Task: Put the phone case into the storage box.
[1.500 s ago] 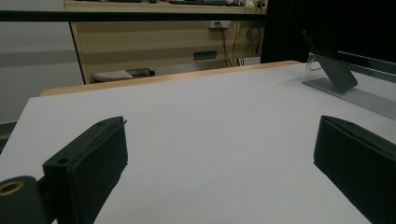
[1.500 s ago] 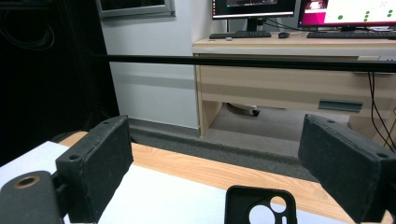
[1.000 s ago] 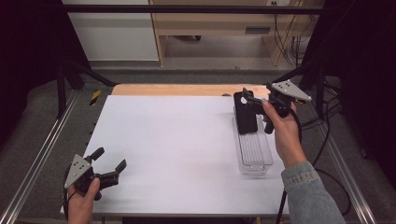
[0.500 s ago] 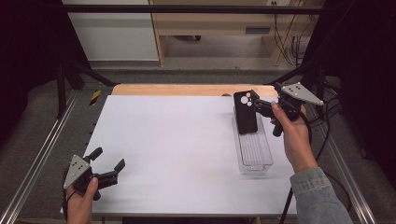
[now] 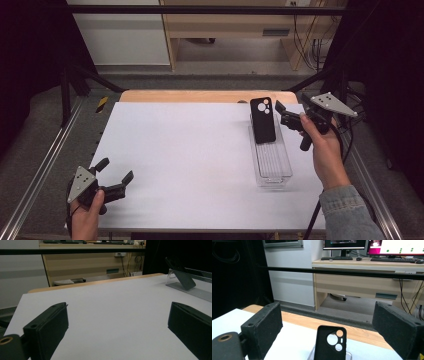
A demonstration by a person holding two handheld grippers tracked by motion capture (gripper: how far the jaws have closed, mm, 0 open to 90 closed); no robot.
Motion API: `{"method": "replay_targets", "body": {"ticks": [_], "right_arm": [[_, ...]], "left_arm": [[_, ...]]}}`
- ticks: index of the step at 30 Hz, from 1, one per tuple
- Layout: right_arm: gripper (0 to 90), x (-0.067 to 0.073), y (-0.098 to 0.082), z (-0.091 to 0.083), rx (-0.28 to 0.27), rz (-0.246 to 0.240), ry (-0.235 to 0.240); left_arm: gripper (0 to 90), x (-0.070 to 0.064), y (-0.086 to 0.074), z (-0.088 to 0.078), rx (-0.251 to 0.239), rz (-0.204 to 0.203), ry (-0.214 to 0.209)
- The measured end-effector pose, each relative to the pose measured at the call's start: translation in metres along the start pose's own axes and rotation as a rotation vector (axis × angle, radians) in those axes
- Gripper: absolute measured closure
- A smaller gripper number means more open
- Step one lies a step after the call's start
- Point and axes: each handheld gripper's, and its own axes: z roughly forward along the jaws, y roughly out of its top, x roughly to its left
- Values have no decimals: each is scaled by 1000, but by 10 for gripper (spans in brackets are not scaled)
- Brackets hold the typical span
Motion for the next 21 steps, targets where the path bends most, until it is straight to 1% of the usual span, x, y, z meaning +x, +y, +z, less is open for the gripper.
{"method": "replay_targets", "body": {"ticks": [7, 12, 16, 21], "right_arm": [[95, -2, -2, -9, 5, -12, 14], [96, -4, -4, -15, 2, -17, 6], [96, -7, -6, -21, 1, -17, 6], [96, -10, -7, -29, -10, -16, -5]], "left_arm": [[33, 0, 0, 0, -2, -7, -3], [35, 1, -1, 0, -4, -20, -7], [35, 1, -1, -1, -4, -19, -6], [36, 1, -1, -1, -3, -24, -17]]}}
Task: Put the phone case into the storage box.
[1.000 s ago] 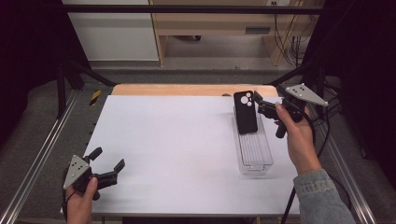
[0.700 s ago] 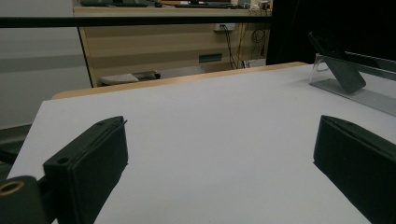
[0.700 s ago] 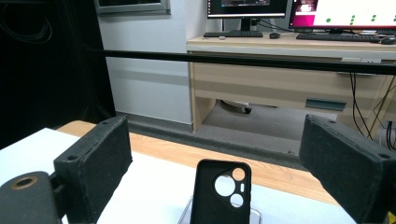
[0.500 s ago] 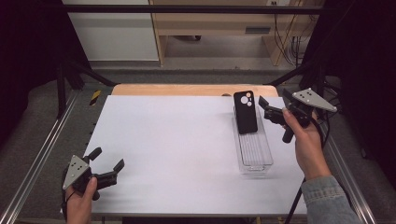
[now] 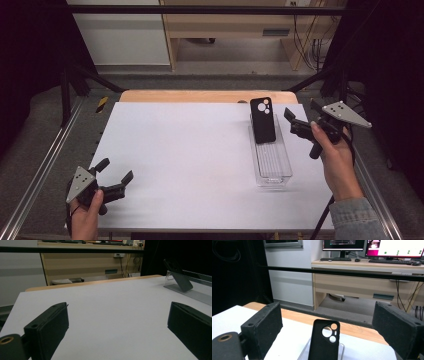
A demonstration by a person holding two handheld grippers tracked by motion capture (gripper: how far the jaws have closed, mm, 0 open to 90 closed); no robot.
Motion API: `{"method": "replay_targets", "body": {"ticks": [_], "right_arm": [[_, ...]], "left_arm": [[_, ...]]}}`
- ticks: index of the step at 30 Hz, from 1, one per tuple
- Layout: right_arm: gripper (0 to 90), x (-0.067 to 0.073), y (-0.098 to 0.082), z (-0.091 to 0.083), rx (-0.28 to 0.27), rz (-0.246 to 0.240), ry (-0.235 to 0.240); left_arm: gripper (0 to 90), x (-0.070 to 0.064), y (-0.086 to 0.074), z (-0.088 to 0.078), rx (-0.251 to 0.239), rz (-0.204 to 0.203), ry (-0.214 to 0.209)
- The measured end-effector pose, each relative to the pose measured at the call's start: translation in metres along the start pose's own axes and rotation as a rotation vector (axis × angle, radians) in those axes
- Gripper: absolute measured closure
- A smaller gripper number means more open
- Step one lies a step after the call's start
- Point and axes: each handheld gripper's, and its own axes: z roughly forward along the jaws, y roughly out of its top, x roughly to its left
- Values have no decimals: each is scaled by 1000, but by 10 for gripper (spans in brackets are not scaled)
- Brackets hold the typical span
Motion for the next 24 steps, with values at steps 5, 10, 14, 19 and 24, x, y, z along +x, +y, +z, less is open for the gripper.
{"method": "replay_targets", "body": {"ticks": [5, 10, 14, 19, 24], "right_arm": [[96, -5, -2, -9, -10, 3, -12], [95, -10, -5, -17, -8, 4, -20], [95, -12, -8, -23, -8, 7, -21], [94, -10, -15, -29, 1, 10, -5], [94, -7, -21, -34, 2, 15, 7]], "left_arm": [[36, -1, 0, 0, -4, -1, -11], [36, 0, 0, -1, -5, -3, -8], [37, 0, 0, -3, -7, -3, -5], [37, 2, 0, -6, -13, -7, -4], [34, 4, 1, -8, -22, -6, -4]]}}
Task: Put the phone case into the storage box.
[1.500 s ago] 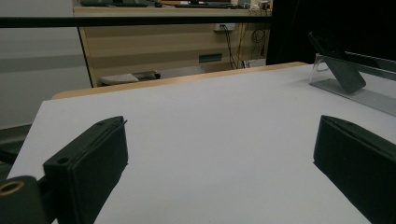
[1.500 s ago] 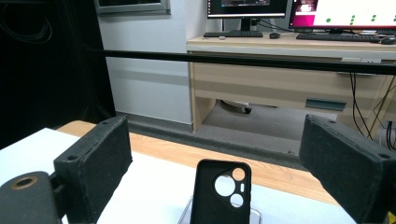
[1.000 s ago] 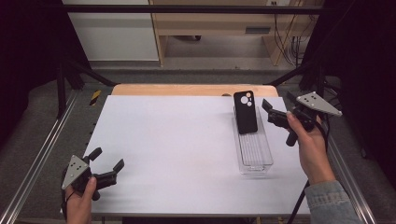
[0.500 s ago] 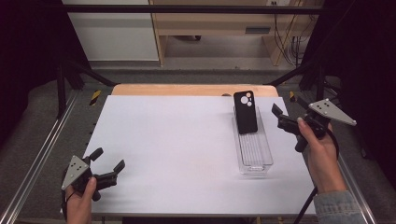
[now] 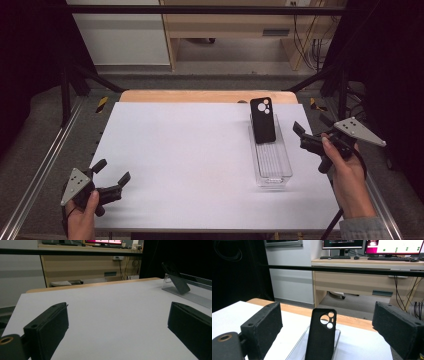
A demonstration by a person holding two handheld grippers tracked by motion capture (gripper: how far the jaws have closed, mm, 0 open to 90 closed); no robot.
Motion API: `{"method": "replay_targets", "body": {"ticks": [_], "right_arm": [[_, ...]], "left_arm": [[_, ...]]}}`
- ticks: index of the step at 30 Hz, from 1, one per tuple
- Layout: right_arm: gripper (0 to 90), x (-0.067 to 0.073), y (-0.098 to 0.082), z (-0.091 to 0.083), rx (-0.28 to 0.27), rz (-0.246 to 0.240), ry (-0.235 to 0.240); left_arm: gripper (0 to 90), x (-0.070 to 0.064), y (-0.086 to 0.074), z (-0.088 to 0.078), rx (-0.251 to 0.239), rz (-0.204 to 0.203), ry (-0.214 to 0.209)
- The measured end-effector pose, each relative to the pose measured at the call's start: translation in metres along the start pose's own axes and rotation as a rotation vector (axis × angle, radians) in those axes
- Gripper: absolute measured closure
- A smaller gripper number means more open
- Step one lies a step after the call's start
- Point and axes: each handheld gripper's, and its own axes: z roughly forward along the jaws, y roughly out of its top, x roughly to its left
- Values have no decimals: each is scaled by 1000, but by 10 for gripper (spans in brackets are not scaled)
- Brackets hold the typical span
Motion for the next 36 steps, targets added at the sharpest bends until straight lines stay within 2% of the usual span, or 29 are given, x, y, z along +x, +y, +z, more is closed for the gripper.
{"method": "replay_targets", "body": {"ticks": [7, 20, 36], "right_arm": [[93, -2, -7, -9, 1, -1, -8], [92, -8, -11, -27, -21, 2, -28], [85, -12, -22, -42, -29, 31, 2]], "left_arm": [[33, 0, 0, -2, -5, 5, -4], [32, 0, 0, -5, -13, 9, -16], [23, 0, 0, -7, -15, 30, -9]]}}
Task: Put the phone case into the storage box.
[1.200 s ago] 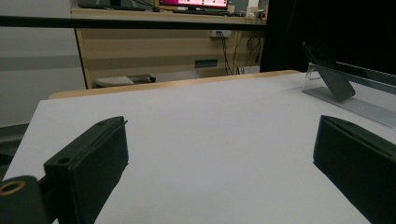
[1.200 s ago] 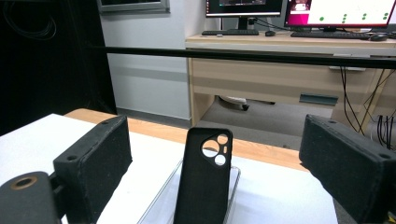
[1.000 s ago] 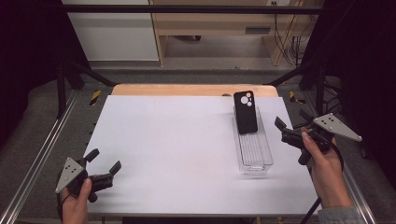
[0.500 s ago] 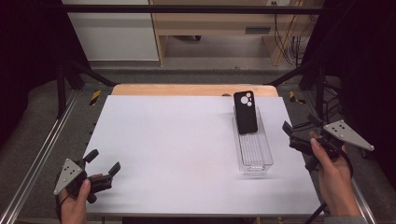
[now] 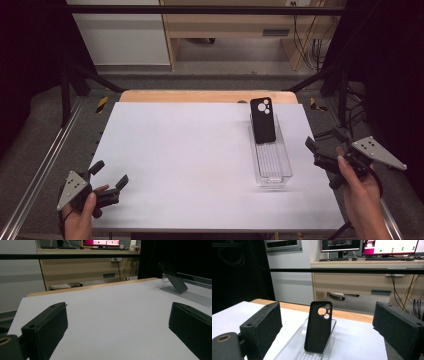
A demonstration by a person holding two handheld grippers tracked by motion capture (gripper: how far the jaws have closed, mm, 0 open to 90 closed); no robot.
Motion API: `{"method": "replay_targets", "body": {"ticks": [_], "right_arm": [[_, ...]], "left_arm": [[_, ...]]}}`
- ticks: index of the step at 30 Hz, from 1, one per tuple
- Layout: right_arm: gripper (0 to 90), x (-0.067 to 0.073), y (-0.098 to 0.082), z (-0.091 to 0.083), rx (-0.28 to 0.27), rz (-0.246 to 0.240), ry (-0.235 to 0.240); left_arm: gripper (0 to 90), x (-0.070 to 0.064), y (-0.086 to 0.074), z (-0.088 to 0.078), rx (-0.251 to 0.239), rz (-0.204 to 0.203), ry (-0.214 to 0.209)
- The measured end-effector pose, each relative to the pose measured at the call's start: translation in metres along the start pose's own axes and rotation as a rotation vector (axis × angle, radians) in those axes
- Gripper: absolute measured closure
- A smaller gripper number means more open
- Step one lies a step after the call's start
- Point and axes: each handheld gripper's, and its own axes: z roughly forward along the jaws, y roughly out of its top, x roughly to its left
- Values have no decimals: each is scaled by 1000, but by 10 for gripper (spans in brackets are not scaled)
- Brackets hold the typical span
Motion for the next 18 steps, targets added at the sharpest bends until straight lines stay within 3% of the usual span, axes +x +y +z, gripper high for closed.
{"method": "replay_targets", "body": {"ticks": [18], "right_arm": [[66, -3, -21, -17, 7, 13, -21]], "left_arm": [[26, -1, 0, 1, 4, 2, -2]]}}
